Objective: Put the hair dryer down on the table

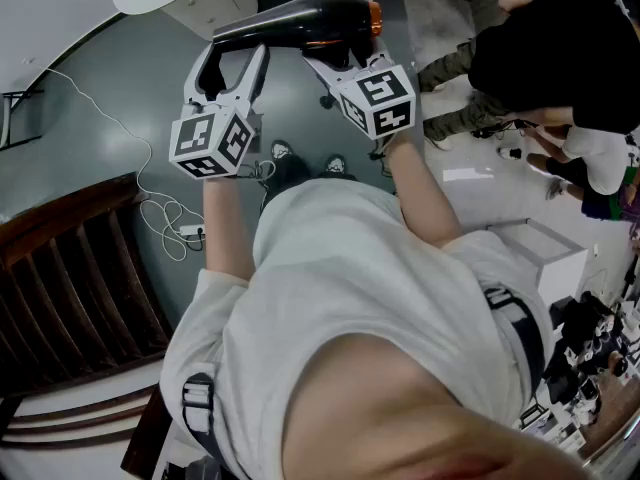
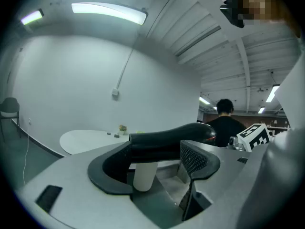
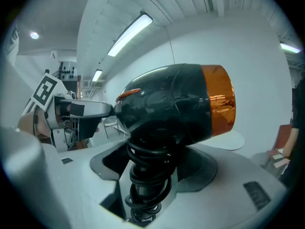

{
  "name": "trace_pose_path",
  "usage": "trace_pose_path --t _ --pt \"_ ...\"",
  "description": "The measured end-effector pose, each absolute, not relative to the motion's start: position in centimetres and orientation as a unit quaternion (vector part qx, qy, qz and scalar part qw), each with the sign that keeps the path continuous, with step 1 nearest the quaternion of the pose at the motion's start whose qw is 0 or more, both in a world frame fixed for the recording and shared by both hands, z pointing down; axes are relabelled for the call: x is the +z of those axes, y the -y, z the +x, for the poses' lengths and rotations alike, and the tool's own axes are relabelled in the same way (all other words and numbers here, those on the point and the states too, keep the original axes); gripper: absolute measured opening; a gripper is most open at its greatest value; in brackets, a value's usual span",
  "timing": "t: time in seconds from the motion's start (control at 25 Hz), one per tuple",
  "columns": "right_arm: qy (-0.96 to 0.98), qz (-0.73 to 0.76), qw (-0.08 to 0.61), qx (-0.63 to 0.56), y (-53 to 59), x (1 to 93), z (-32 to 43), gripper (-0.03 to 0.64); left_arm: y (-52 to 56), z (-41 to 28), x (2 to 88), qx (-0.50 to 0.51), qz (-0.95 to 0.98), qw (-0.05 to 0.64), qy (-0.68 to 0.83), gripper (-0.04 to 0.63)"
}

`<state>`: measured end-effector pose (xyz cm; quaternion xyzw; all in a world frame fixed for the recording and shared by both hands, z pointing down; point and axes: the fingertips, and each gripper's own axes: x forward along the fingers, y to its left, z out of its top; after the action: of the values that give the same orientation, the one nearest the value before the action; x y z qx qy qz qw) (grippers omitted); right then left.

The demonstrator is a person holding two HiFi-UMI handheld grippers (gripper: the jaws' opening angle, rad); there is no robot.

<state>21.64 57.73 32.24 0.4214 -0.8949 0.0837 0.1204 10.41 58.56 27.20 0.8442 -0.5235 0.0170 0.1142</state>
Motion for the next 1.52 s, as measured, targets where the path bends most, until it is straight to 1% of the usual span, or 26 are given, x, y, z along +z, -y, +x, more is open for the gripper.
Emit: trace_pose_path --t 0.24,0.8,1.04,1.52 --pt "0.891 0.429 0.122 0.079 -57.3 32.7 20.9 0.287 -58.0 9.7 27.8 0.019 0.847 0.115 0.518 0.331" --pt "0.865 0.468 0.164 0.078 -52.9 33.6 15.1 0.285 -52.6 3.5 29.6 0.017 0.868 0.145 0.474 0.33" --pt "0.855 0.486 0.163 0.08 -50.9 34.6 12.8 0.285 -50.1 1.2 30.5 0.022 0.88 0.143 0.453 0.33" --pt "0.846 0.493 0.182 0.085 -47.4 34.8 11.5 0.285 -46.3 -0.2 31.2 0.025 0.883 0.163 0.44 0.33"
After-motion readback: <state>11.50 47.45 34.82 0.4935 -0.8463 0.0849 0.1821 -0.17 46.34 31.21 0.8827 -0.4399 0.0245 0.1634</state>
